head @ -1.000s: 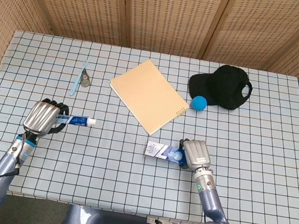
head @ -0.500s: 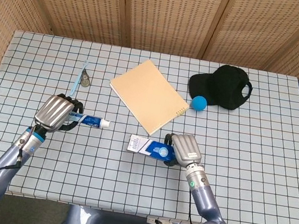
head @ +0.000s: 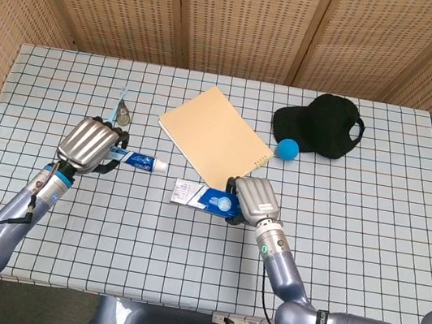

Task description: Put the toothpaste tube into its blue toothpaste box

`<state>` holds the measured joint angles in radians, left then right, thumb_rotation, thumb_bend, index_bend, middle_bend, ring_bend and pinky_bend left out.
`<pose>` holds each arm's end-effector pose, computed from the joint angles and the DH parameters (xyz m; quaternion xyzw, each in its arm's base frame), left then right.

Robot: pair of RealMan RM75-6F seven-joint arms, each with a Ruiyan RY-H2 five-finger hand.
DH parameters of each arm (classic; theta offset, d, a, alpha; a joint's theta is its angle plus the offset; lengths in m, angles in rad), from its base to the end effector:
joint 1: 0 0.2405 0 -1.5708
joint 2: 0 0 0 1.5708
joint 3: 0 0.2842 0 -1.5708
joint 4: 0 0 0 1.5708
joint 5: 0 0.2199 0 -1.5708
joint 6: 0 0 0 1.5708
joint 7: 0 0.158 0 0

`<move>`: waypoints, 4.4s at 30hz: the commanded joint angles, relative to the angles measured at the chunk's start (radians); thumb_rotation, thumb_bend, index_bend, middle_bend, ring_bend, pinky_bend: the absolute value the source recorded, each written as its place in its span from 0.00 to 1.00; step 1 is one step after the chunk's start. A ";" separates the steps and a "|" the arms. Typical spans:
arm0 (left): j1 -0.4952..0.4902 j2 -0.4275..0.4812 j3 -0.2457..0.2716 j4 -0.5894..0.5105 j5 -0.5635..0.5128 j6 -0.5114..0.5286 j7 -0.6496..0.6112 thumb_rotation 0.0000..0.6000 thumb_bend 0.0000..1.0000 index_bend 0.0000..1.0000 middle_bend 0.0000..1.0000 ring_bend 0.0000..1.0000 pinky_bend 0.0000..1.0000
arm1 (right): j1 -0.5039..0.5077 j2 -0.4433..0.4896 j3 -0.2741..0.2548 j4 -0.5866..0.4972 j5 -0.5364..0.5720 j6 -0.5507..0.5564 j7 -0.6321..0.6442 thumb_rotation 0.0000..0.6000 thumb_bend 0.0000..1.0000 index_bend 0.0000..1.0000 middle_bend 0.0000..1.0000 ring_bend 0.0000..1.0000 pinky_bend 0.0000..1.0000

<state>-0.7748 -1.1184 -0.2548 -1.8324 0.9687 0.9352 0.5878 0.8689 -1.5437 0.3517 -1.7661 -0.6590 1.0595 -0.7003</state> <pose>-0.1365 0.3890 0.1035 -0.7647 -0.2797 -0.3260 0.4803 -0.0771 -0.3807 -0.0149 0.7067 -0.4345 0.3712 0.4172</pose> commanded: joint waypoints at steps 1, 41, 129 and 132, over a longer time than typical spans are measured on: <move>-0.030 0.012 -0.001 -0.008 -0.034 -0.016 0.021 1.00 0.62 0.86 0.54 0.47 0.42 | 0.021 0.006 0.013 0.003 0.019 0.006 -0.007 1.00 0.24 0.72 0.55 0.58 0.65; -0.203 0.051 0.092 0.004 -0.191 -0.039 0.043 1.00 0.62 0.86 0.54 0.47 0.42 | 0.142 0.049 -0.020 0.054 0.147 0.011 0.056 1.00 0.24 0.72 0.55 0.58 0.65; 0.005 -0.075 0.276 -0.010 0.263 0.408 -0.042 1.00 0.06 0.24 0.05 0.04 0.08 | -0.171 -0.011 -0.267 0.325 -0.245 0.075 0.222 1.00 0.24 0.72 0.55 0.60 0.65; 0.045 -0.083 0.290 0.007 0.306 0.430 -0.072 1.00 0.06 0.24 0.05 0.04 0.08 | -0.185 -0.028 -0.272 0.322 -0.260 0.091 0.207 1.00 0.24 0.72 0.55 0.59 0.65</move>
<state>-0.7467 -1.1935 0.0243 -1.8378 1.2565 1.3509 0.5317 0.6895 -1.5657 0.0831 -1.4441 -0.9129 1.1459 -0.4894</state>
